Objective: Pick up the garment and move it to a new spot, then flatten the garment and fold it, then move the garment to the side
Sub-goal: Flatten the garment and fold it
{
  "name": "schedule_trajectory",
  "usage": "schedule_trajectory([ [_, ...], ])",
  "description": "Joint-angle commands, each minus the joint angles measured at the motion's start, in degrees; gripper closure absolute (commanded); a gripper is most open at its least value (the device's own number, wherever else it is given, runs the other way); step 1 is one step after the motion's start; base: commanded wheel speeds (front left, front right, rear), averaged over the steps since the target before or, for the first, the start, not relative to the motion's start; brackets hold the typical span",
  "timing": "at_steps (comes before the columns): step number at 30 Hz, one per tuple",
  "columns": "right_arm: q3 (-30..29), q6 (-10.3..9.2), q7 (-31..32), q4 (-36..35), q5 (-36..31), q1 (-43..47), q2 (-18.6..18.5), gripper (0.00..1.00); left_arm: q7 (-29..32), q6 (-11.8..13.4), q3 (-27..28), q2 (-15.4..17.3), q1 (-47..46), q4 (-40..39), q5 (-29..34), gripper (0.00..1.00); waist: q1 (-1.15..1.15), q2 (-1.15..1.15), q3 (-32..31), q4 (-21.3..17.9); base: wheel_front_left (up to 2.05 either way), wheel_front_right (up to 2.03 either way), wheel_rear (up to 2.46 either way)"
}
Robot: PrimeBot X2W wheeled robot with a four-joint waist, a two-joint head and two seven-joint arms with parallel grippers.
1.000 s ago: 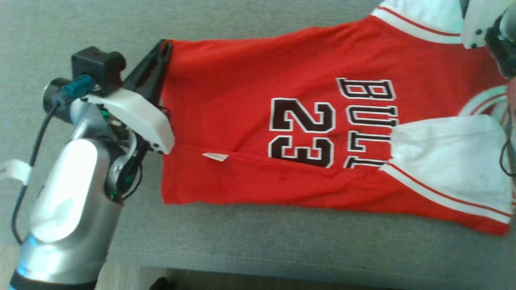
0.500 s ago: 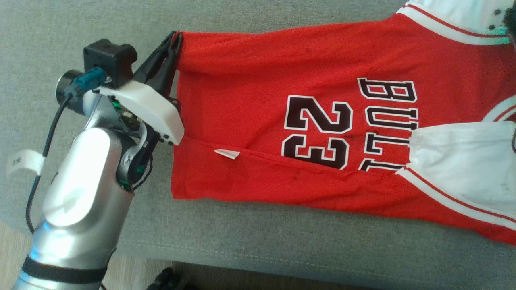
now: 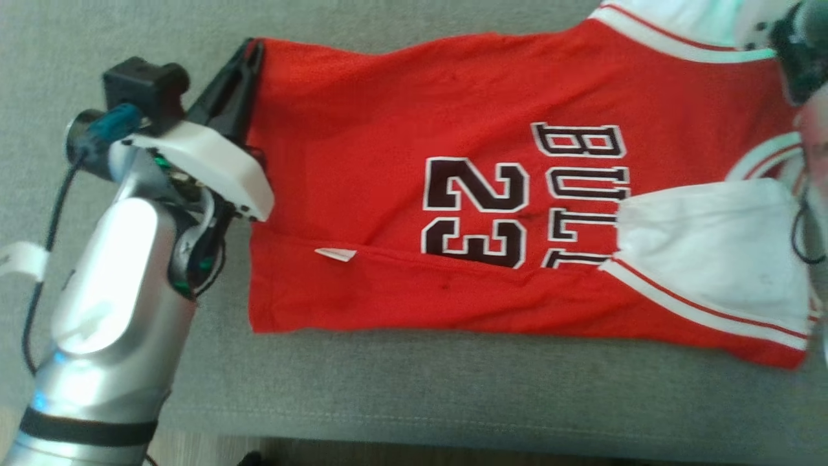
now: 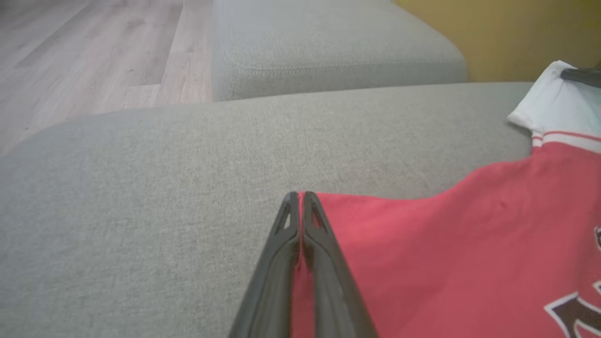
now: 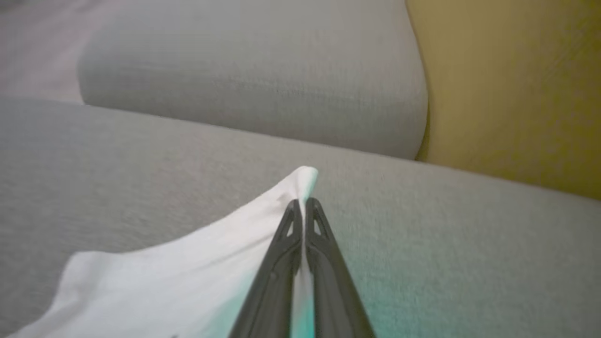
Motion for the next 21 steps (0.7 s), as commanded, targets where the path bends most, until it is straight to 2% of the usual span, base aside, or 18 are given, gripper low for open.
schedule_trajectory([
  [1, 2.7, 0.37, -3.1, -3.3, 2.2, 1.2, 1.0, 1.0, -1.2, 0.6, 3.3, 2.9, -0.2, -1.7, -0.7, 1.0, 0.0, 0.0, -2.1, -2.1, 0.0, 0.0, 0.0],
  [5, 7.2, 0.37, -6.4, -6.3, 6.3, 4.9, 0.7, 1.0, -2.0, 1.1, 4.4, 3.8, 2.0, -1.7, -1.4, 1.0, 0.0, 0.0, -4.4, -4.1, 0.0, 0.0, 0.0],
  [6, 10.0, 0.37, -7.8, -9.0, 9.2, 7.9, 0.0, 1.0, -2.3, 1.5, 4.9, 4.4, 3.8, -2.0, -1.7, 1.0, 0.0, 0.0, -5.9, -5.4, 0.0, 0.0, 0.0],
  [7, 10.0, 0.37, -7.8, -9.0, 9.2, 7.9, 0.0, 1.0, -2.3, 1.5, 4.9, 4.4, 3.8, -2.0, -1.7, 1.0, 0.0, 0.0, -5.9, -5.4, 0.0, 0.0, 0.0],
  [12, 14.4, 0.37, -9.6, -17.9, 16.2, 16.5, -3.1, 1.0, -3.3, 3.0, 6.0, 4.9, 8.9, -3.9, -2.7, 1.0, 0.0, 0.0, -9.6, -8.1, 0.0, 0.0, 0.0],
  [16, 14.7, 0.37, -9.8, -25.6, 19.5, 24.3, -5.6, 1.0, -4.0, 4.3, 6.8, 5.1, 13.5, -6.1, -3.6, 1.0, 0.0, 0.0, -11.9, -9.5, 0.0, 0.0, 0.0],
  [21, 12.1, 0.37, -8.8, -34.3, 20.9, 33.6, -7.1, 1.0, -4.6, 5.6, 8.2, 5.3, 18.7, -7.6, -5.1, 1.0, 0.0, 0.0, -14.1, -10.4, 0.0, 0.0, 0.0],
])
